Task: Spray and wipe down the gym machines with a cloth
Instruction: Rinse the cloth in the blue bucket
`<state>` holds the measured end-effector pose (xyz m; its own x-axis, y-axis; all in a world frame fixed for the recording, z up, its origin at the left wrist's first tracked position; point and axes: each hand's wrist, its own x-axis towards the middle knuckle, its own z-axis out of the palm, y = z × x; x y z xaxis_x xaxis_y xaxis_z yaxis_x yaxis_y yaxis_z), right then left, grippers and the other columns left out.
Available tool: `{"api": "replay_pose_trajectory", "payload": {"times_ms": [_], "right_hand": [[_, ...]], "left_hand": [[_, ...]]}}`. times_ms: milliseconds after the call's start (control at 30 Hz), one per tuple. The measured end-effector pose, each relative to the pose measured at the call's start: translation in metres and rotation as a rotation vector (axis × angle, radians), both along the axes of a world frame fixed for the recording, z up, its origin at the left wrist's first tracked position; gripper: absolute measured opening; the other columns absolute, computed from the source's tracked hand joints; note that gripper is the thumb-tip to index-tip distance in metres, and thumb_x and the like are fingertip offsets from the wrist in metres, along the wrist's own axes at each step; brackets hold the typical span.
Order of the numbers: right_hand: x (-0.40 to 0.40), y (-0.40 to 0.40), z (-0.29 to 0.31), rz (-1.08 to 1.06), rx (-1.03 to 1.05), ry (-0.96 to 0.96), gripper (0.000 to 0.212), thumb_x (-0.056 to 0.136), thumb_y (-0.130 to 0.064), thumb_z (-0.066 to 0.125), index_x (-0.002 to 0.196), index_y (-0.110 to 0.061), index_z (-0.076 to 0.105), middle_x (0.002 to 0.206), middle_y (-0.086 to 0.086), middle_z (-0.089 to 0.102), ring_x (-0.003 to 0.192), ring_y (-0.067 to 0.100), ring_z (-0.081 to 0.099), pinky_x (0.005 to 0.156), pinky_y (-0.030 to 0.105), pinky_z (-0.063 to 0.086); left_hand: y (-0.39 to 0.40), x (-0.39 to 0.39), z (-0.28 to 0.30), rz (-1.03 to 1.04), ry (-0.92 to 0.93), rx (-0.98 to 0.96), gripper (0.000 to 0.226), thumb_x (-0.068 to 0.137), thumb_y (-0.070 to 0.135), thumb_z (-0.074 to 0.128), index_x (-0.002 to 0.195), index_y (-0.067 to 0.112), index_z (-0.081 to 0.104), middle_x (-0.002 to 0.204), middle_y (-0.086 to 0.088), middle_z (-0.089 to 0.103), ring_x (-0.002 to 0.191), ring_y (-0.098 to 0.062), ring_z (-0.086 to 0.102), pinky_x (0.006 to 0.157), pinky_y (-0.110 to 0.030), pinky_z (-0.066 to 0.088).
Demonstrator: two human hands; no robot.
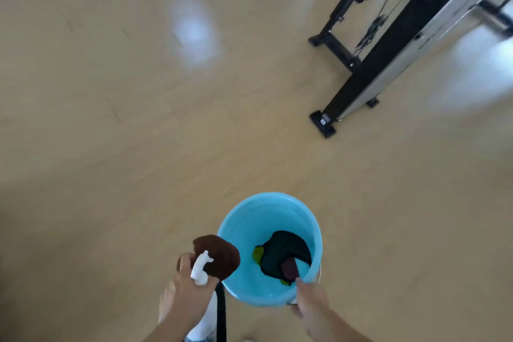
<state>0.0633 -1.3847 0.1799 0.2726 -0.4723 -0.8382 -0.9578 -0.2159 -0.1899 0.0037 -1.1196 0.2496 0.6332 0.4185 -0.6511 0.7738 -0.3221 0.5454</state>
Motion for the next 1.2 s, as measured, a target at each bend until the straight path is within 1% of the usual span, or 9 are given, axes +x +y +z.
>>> {"api": "replay_pose_trajectory", "payload": {"times_ms": [67,133,267,367,467,700,833,1033,1200], "right_hand": [[0.068,0.011,0.066,-0.107,-0.005,-0.059,0.020,0.102,-0.024,0.062,0.106,-0.004,0.062,0.089,0.014,0.061,0.071,0.032,0.066,0.073,0.045,0.062],[0.120,0.008,0.086,-0.128,-0.008,-0.108,0.023,0.103,-0.021,0.062,0.115,-0.002,0.063,0.093,0.015,0.062,0.075,0.032,0.067,0.075,0.047,0.063],[0.213,0.004,0.104,-0.160,0.032,-0.185,0.022,0.101,-0.013,0.062,0.116,0.003,0.062,0.096,0.018,0.062,0.082,0.035,0.065,0.065,0.042,0.058],[0.276,0.007,0.108,-0.146,0.128,-0.210,0.012,0.103,-0.012,0.058,0.106,-0.002,0.063,0.108,0.019,0.066,0.092,0.033,0.067,0.079,0.045,0.061],[0.332,0.005,0.097,-0.289,0.131,-0.233,0.013,0.102,-0.013,0.059,0.105,-0.001,0.063,0.103,0.019,0.066,0.091,0.037,0.071,0.081,0.047,0.059],[0.466,-0.015,0.050,-0.441,0.260,-0.145,0.019,0.103,-0.012,0.056,0.120,-0.007,0.061,0.109,0.014,0.063,0.093,0.030,0.066,0.077,0.043,0.061],[0.532,-0.019,0.024,-0.475,0.267,-0.080,0.018,0.101,-0.006,0.054,0.118,-0.003,0.059,0.112,0.018,0.062,0.097,0.035,0.068,0.075,0.045,0.062],[0.611,-0.021,-0.061,-0.606,0.245,-0.018,0.003,0.104,-0.012,0.054,0.106,-0.012,0.057,0.097,0.009,0.058,0.091,0.031,0.065,0.070,0.037,0.057],[0.659,-0.030,-0.156,-0.674,0.272,-0.020,0.007,0.103,-0.012,0.056,0.097,-0.012,0.058,0.098,0.009,0.060,0.096,0.033,0.069,0.098,0.046,0.058]], "left_hand": [[0.007,0.057,0.019,-0.046,-0.041,-0.018,0.053,0.077,0.037,0.074,0.108,0.065,0.043,0.104,0.015,0.058,0.086,-0.019,0.066,0.082,-0.043,0.054],[0.014,0.112,0.028,-0.115,-0.061,-0.029,0.045,0.076,0.041,0.068,0.115,0.053,0.047,0.099,0.016,0.057,0.080,-0.018,0.066,0.078,-0.042,0.055],[0.026,0.218,0.038,-0.170,-0.083,-0.032,0.045,0.067,0.047,0.064,0.108,0.041,0.046,0.092,0.008,0.057,0.075,-0.024,0.065,0.072,-0.042,0.054],[0.032,0.302,0.044,-0.196,-0.108,0.011,0.048,0.061,0.049,0.063,0.101,0.037,0.039,0.082,0.000,0.058,0.069,-0.030,0.063,0.070,-0.049,0.057],[0.026,0.376,0.054,-0.301,-0.106,0.086,0.045,0.074,0.040,0.068,0.107,0.035,0.037,0.078,0.000,0.060,0.066,-0.025,0.064,0.064,-0.041,0.057],[-0.012,0.529,0.033,-0.350,-0.023,0.199,0.046,0.081,0.038,0.068,0.117,0.032,0.040,0.088,0.004,0.062,0.070,-0.020,0.063,0.065,-0.037,0.053],[-0.029,0.605,0.017,-0.323,0.014,0.118,0.042,0.078,0.038,0.066,0.112,0.036,0.042,0.086,0.006,0.063,0.067,-0.019,0.064,0.059,-0.038,0.053],[-0.039,0.691,-0.065,-0.278,0.033,0.065,0.045,0.067,0.042,0.063,0.109,0.044,0.049,0.088,0.016,0.064,0.072,-0.017,0.067,0.071,-0.042,0.058],[-0.042,0.735,-0.149,-0.351,0.053,0.096,0.048,0.068,0.044,0.063,0.115,0.048,0.055,0.089,0.021,0.062,0.073,-0.013,0.066,0.070,-0.035,0.053]]}}
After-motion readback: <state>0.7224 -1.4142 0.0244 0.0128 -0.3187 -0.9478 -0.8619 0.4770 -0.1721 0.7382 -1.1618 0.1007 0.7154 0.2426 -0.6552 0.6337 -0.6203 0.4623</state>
